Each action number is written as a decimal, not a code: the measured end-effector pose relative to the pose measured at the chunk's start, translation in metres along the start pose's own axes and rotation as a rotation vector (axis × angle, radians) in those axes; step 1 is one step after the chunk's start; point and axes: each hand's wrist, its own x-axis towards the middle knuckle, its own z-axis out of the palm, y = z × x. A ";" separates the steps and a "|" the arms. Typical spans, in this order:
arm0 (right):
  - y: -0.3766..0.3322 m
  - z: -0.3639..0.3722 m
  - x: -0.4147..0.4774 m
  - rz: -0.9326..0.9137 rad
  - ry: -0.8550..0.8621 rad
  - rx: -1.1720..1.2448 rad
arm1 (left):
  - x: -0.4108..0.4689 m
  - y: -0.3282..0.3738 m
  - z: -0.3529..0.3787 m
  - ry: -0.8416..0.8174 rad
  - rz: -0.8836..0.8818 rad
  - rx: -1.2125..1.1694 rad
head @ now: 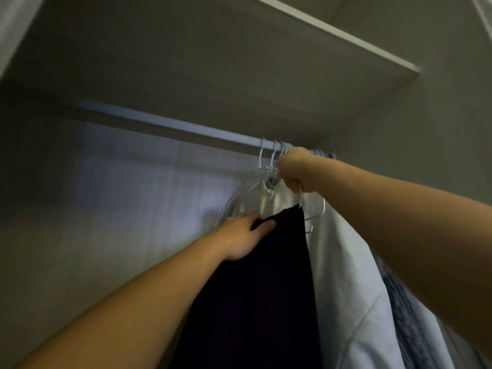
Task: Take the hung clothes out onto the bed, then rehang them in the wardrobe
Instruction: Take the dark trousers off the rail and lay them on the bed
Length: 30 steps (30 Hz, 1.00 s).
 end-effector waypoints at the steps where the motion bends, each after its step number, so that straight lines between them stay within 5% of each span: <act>1: 0.001 -0.002 0.004 0.073 -0.035 0.208 | 0.000 -0.001 0.001 0.007 -0.003 -0.006; 4: 0.012 0.002 0.011 0.121 -0.048 0.527 | -0.001 -0.003 0.005 0.022 -0.023 0.008; 11: 0.007 -0.013 0.003 -0.022 0.079 0.652 | -0.004 0.003 0.003 0.245 0.019 -0.033; 22: 0.061 -0.121 -0.105 -0.256 0.306 0.075 | -0.009 0.072 -0.014 0.844 0.173 -0.022; 30: 0.127 -0.249 -0.222 -0.238 0.469 -0.286 | -0.027 0.208 0.026 0.761 0.295 -0.141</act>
